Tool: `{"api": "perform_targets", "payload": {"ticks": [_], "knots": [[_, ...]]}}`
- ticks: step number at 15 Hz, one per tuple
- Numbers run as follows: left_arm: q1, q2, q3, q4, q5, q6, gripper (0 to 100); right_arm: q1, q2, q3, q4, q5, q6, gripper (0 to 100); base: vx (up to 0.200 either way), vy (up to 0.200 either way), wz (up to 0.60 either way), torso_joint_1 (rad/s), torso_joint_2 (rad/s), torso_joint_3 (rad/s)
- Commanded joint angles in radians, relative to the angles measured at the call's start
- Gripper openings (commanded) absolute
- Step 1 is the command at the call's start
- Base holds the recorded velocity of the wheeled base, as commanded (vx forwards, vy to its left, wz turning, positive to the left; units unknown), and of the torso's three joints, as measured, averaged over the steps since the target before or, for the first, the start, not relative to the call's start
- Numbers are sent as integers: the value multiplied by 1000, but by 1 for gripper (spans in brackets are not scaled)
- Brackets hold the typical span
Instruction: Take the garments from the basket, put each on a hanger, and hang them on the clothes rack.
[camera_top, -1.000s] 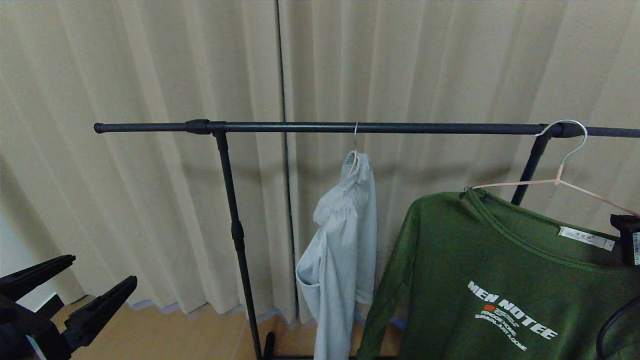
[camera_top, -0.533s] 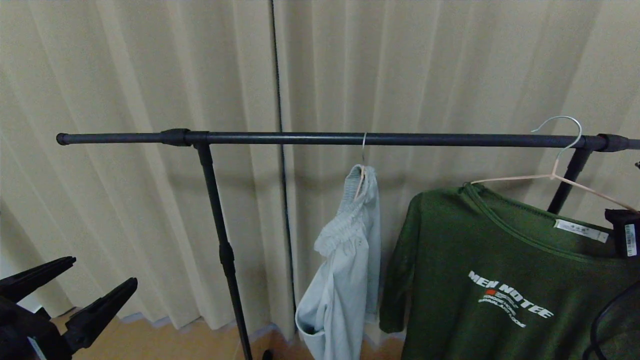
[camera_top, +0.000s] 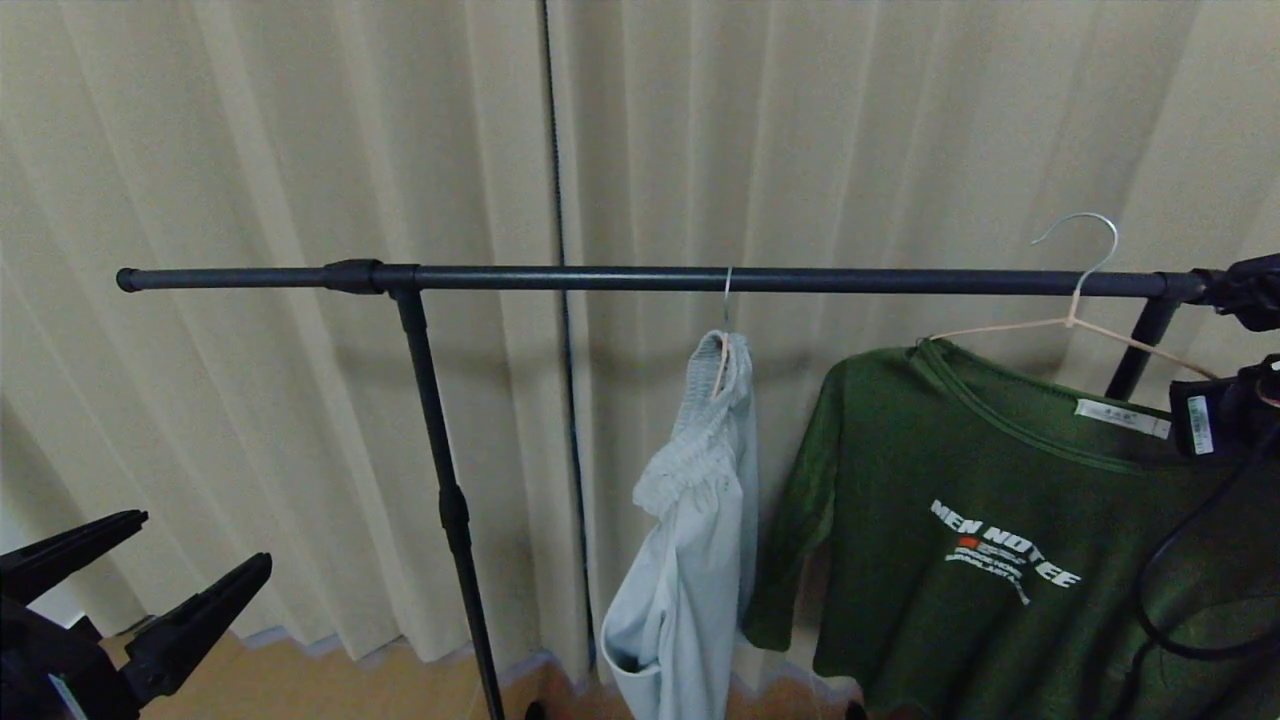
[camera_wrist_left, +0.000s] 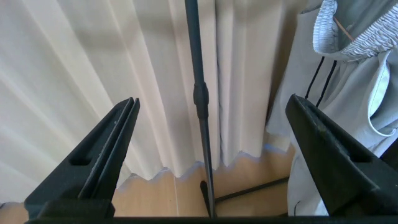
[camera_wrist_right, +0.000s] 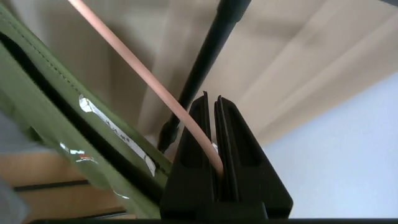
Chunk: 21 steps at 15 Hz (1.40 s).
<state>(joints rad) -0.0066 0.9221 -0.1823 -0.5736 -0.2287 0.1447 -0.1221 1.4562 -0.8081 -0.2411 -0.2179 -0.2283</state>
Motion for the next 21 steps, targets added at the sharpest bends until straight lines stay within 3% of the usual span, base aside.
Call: {"api": "perform_targets", "payload": {"ticks": [1,4,8,15,16,19,21], "knots": [[0,-6,0,0,0,0,100,21,115,-11,-52,-29,0,0,0,0,0,0,0,0],[0,-11,0,0,0,0,100,61,151,7,-90,-78,1,0,0,0,0,0,0,0],[0,-11,0,0,0,0,100,113,136,47,-92,-78,3,0,0,0,0,0,0,0],[0,-28,3,1,0,3,100,121,93,121,-178,-66,3,0,0,0,0,0,0,0],[0,-28,3,1,0,3,100,121,85,130,-178,-64,4,100,0,0,0,0,0,0],[0,-28,4,1,0,3,100,154,69,142,-190,-63,7,100,0,0,0,0,0,0],[0,-28,4,3,0,3,100,164,62,188,-279,-14,7,100,0,0,0,0,0,0]]}}
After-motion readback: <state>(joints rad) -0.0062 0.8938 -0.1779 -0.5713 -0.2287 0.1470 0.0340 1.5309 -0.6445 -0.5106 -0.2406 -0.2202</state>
